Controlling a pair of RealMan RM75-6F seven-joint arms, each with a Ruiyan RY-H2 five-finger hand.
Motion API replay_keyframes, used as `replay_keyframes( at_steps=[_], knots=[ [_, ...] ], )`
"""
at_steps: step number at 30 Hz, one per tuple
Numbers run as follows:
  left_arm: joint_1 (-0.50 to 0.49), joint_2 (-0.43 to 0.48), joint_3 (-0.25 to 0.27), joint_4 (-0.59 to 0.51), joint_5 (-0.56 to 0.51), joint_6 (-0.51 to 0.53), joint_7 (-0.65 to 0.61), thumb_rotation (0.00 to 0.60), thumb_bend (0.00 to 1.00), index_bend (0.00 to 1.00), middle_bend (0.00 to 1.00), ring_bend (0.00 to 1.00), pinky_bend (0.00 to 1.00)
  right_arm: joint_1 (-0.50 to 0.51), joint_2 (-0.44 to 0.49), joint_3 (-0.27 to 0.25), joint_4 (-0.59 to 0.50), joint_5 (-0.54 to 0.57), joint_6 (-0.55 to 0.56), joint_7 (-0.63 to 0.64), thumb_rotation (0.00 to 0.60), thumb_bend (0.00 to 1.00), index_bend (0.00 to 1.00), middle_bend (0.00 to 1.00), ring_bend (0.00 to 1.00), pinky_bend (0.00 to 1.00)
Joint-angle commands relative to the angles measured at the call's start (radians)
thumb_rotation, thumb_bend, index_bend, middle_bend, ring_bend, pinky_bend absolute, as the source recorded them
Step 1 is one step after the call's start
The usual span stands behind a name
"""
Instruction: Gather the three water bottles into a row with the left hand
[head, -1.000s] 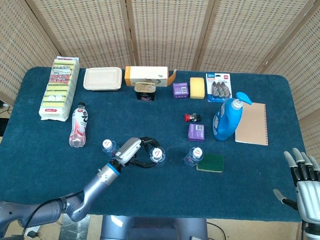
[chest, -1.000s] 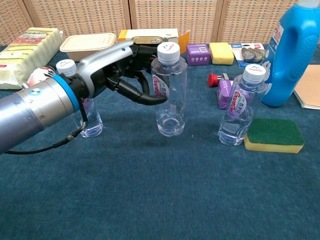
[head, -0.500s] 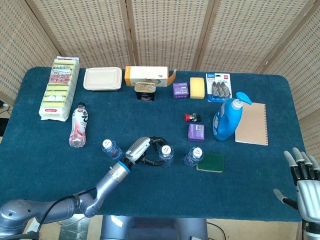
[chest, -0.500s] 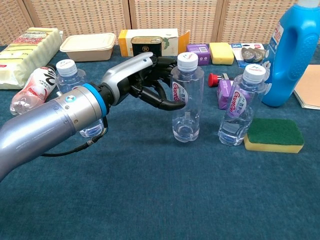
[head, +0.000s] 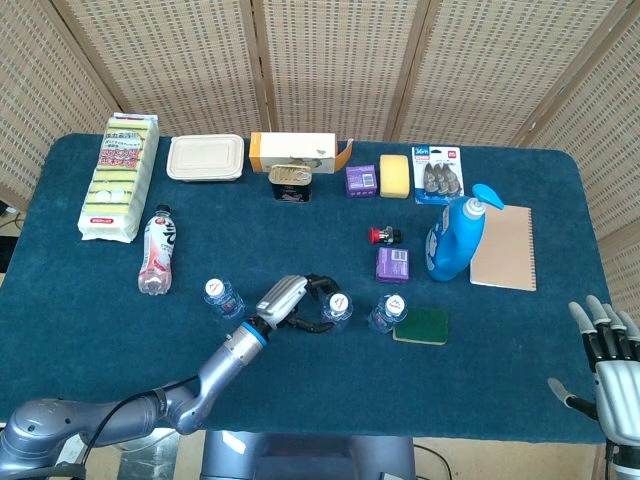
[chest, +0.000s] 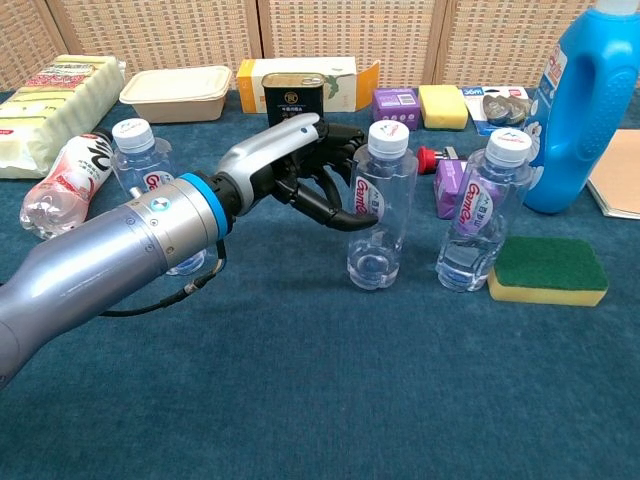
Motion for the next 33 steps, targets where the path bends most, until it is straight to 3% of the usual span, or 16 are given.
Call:
replay_keyframes(
  at_steps=[1,5,11,17,23,33],
  knots=[
    [-0.004,0.013,0.001,-0.018,-0.014,-0.030,0.000,0.600,0.27,0.43,0.35,0.27,0.37,0.000,0.000,0.000,0.000,0.000,0.001,0.001,0.600,0.16,0.00,0.00,0.00,0.00],
    [-0.006,0.028,0.000,-0.040,-0.022,-0.051,-0.011,0.600,0.26,0.18,0.15,0.15,0.32,0.000,0.000,0.000,0.001,-0.001,0.001,0.002,0.600,0.16,0.00,0.00,0.00,0.00],
    [-0.005,0.046,0.000,-0.063,-0.017,-0.054,-0.027,0.600,0.26,0.02,0.05,0.08,0.28,-0.001,0.001,0.000,0.000,-0.002,0.006,0.002,0.600,0.16,0.00,0.00,0.00,0.00],
    [0.001,0.074,0.007,-0.098,0.002,-0.046,-0.059,0.600,0.24,0.00,0.00,0.02,0.25,-0.003,0.002,-0.001,0.000,-0.006,0.009,0.005,0.600,0.16,0.00,0.00,0.00,0.00],
    [0.018,0.142,0.007,-0.203,0.039,-0.004,-0.092,0.600,0.23,0.00,0.00,0.00,0.22,-0.006,0.003,-0.004,-0.001,-0.014,0.015,0.007,0.600,0.16,0.00,0.00,0.00,0.00],
    [0.081,0.377,-0.022,-0.516,0.113,0.139,0.001,0.600,0.21,0.00,0.00,0.00,0.15,-0.008,0.002,-0.010,-0.004,-0.026,0.018,0.000,0.600,0.16,0.00,0.00,0.00,0.00]
  ],
)
